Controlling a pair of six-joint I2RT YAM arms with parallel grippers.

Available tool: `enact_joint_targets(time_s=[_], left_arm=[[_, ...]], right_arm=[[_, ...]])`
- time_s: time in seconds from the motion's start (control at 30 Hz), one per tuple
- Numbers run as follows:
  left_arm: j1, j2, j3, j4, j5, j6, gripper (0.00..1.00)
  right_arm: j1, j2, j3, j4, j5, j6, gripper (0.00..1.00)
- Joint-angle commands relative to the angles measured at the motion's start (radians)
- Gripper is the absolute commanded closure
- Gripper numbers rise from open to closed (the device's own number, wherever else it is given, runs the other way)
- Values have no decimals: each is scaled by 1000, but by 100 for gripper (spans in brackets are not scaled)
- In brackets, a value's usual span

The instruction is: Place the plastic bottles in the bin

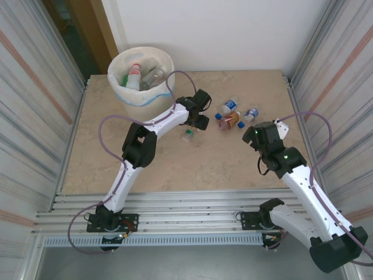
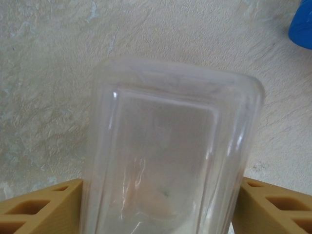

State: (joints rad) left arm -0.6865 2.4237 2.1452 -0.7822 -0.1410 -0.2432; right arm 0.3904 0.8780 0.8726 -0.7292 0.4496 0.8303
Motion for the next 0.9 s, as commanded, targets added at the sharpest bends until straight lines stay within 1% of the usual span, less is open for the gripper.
enact_joint_targets(time_s=[0.0, 0.1, 0.2, 0.43, 0.53, 0.6, 0.87], left_arm=[[-3, 33, 25, -36, 14, 1, 29], [-7, 42, 26, -35, 10, 1, 34], [-10, 46, 25, -35, 5, 1, 35], [-20, 25, 19, -37, -14, 6, 52], [-28, 0, 16, -37, -32, 14, 54], [-37, -24, 15, -35, -52, 20, 57], [-76, -145, 6, -12, -86, 48, 57]], right_arm=[[-7, -19, -11, -18, 27, 21, 2], [-7, -19, -11, -18, 29, 21, 2], [-7, -17, -12, -19, 28, 21, 2], [-8, -17, -12, -19, 28, 21, 2], [-7, -19, -11, -19, 28, 22, 2], [-8, -20, -11, -21, 28, 22, 2], [-8, -24, -11, -21, 31, 26, 2]])
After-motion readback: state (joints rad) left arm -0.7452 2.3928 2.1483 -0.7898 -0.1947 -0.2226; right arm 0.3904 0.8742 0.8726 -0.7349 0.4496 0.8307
